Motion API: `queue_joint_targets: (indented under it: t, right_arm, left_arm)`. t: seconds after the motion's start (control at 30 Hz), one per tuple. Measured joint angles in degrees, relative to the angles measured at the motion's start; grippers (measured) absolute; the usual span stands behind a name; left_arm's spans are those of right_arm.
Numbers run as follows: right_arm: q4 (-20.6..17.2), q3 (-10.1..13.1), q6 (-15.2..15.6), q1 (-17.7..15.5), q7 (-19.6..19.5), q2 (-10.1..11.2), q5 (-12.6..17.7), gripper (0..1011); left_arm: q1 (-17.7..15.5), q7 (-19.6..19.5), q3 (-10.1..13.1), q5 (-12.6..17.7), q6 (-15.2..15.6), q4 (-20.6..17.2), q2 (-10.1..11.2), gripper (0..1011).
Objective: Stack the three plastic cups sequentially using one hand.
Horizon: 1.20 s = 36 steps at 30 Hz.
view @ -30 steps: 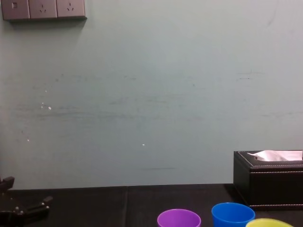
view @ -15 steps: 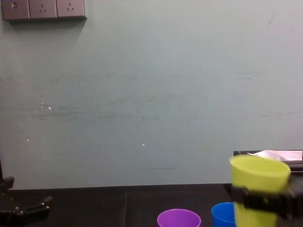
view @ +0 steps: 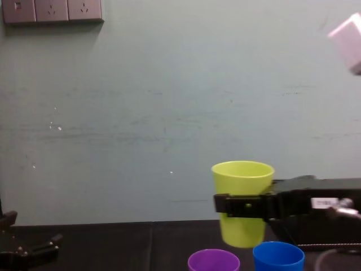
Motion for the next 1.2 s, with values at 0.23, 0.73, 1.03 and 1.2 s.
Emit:
queue_joint_targets:
  t: [0.23,0.73,1.03,1.2]
  right_arm:
    - [5.54,-2.65,-0.19,4.59,-0.85,-2.02,-0.75,726]
    - [9.14,-5.31,-1.51,6.45,-1.88,-3.61,0.27,726]
    - [10.18,-5.87,-2.15,6.45,-2.12,-3.68,0.97,726]
    - [10.51,-6.22,-2.48,6.64,-2.08,-3.64,1.16,726]
  left_arm:
    - [0.00,0.00,0.00,0.00,0.00,0.00,0.00,1000]
    - [0.00,0.00,0.00,0.00,0.00,0.00,0.00,1000]
    - [0.00,0.00,0.00,0.00,0.00,0.00,0.00,1000]
    - [0.00,0.00,0.00,0.00,0.00,0.00,0.00,1000]
